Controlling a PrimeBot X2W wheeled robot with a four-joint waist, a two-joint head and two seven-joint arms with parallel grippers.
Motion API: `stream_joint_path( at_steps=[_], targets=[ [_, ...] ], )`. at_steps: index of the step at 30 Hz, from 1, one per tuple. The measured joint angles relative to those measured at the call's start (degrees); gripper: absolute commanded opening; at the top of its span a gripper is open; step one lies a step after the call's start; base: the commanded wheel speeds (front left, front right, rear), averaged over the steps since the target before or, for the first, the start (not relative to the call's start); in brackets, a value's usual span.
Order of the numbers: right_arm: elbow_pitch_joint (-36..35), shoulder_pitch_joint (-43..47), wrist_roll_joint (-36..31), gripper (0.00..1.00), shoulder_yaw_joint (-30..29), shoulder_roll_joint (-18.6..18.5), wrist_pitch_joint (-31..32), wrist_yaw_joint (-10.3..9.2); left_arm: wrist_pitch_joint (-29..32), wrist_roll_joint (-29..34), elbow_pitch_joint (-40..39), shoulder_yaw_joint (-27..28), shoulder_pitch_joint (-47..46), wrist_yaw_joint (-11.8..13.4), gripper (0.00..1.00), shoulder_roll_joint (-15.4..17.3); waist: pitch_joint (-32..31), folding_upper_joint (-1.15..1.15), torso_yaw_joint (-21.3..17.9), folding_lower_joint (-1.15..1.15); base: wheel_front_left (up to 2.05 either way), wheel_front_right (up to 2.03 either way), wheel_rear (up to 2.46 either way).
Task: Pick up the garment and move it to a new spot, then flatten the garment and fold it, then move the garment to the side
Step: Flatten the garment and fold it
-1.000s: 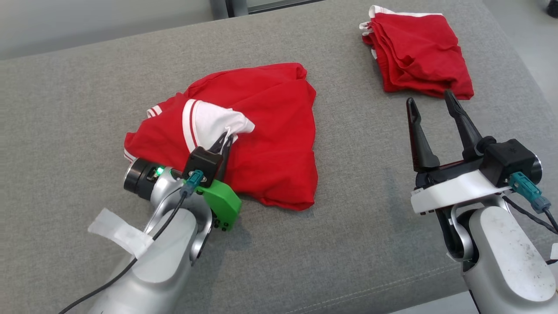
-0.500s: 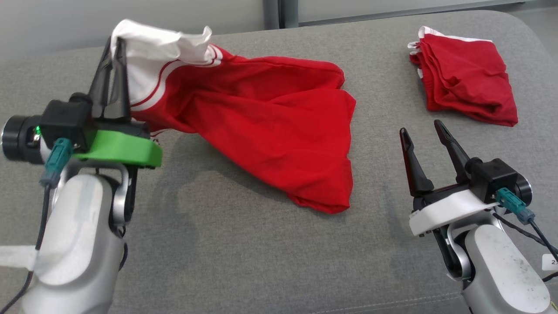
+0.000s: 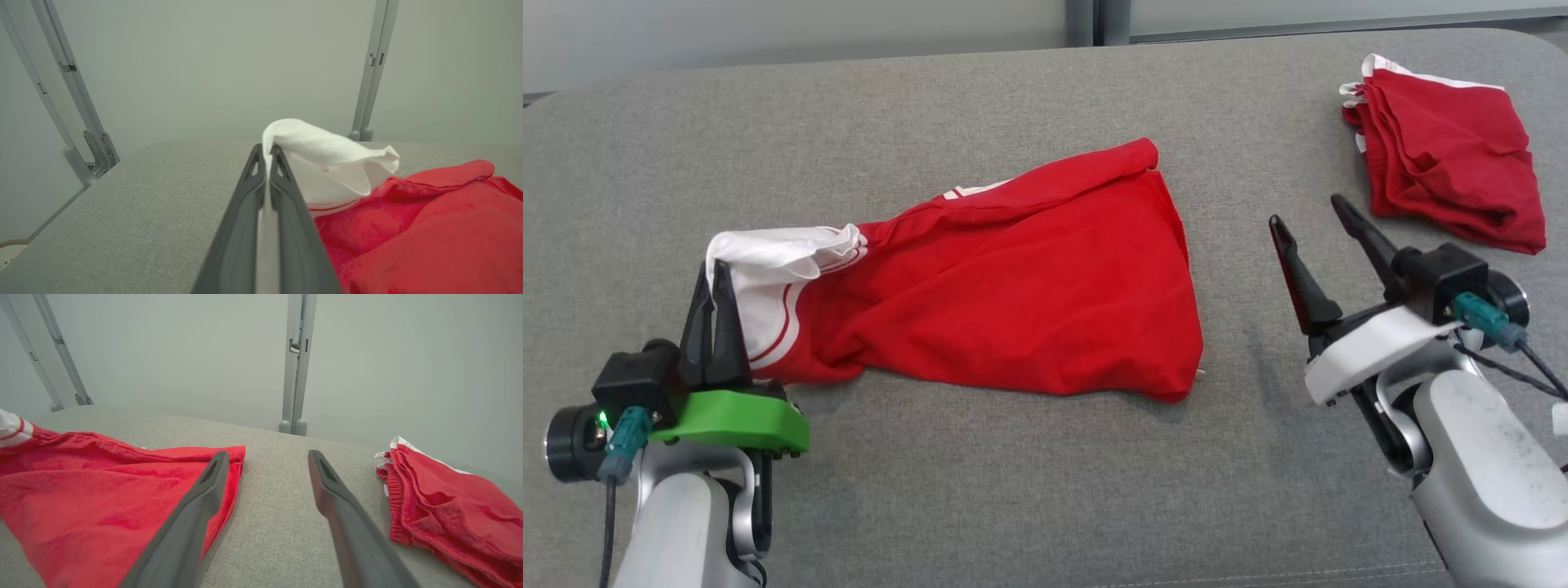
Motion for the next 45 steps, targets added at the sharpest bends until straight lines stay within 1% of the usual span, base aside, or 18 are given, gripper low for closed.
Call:
stream_joint_path(
  at_steps=[4, 7, 11, 16, 21, 24, 28, 34, 39, 43, 45],
  targets=[
    [2.4, -4.8, 0.3, 1.0, 0.1, -1.8, 3.5, 2.04, 0.0, -0.5, 0.0, -0.7, 1.1, 0.0, 0.0, -1.5, 0.9, 0.0, 1.1, 0.0, 0.0, 0.0, 0.0],
    [4.6, -8.8, 0.8, 1.0, 0.8, -3.1, 7.0, 3.34, 0.0, -0.5, -0.2, -1.5, 1.0, 0.0, 0.0, -2.0, 1.7, 0.0, 2.2, 0.0, 0.0, 0.0, 0.0],
    [7.4, -13.4, 2.4, 1.0, 2.3, -4.6, 12.2, 4.37, 0.0, -0.4, -1.1, -2.8, 0.8, 0.0, 0.0, -2.5, 3.1, 0.0, 3.9, 0.0, 0.0, 0.0, 0.0],
    [10.6, -17.9, 5.2, 1.0, 3.7, -6.3, 17.8, 4.44, 0.0, -0.3, -2.6, -5.6, -1.1, -0.1, 0.0, -3.4, 5.4, 0.0, 6.0, 0.0, 0.0, 0.0, 0.0],
    [13.0, -21.6, 8.4, 1.0, 4.3, -7.2, 21.1, 4.44, 0.0, -0.2, -4.0, -6.9, -2.2, -0.4, 0.0, -3.5, 8.0, 0.0, 8.2, 0.0, 0.0, 0.0, 0.0],
    [13.6, -23.2, 10.1, 1.0, 6.9, -8.1, 22.6, 4.43, 0.0, -0.2, -4.9, -7.9, -2.8, -0.6, 0.0, -3.8, 9.5, 0.0, 9.4, 0.0, 0.0, 0.0, 0.0],
    [13.9, -25.2, 12.5, 1.0, 10.5, -9.0, 23.7, 4.43, 0.0, -0.2, -5.5, -8.8, -3.6, -0.9, 0.0, -3.9, 11.4, 0.0, 11.1, 0.0, 0.0, 0.0, 0.0],
    [14.9, -27.6, 13.9, 1.0, 14.4, -10.1, 23.9, 4.43, 0.0, -0.2, -5.9, -9.2, -4.1, -0.9, 0.0, -4.0, 13.5, 0.0, 12.9, 0.0, 0.0, 0.0, 0.0],
    [15.9, -29.0, 15.0, 1.0, 16.4, -11.6, 23.8, 4.43, 0.0, -0.2, -6.3, -9.2, -4.2, -0.9, 0.0, -4.0, 14.3, 0.0, 13.3, 0.0, 0.0, 0.0, 0.0],
    [17.3, -31.1, 15.3, 1.0, 16.9, -13.3, 23.4, 4.43, 0.0, -0.2, -6.7, -9.3, -4.4, -0.9, 0.0, -4.1, 14.8, 0.0, 13.3, 0.0, 0.0, 0.0, 0.0],
    [17.6, -31.4, 15.3, 1.0, 17.1, -13.6, 23.3, 4.43, 0.0, -0.2, -6.8, -9.3, -4.4, -0.9, 0.0, -4.1, 14.9, 0.0, 13.3, 0.0, 0.0, 0.0, 0.0]
  ],
)
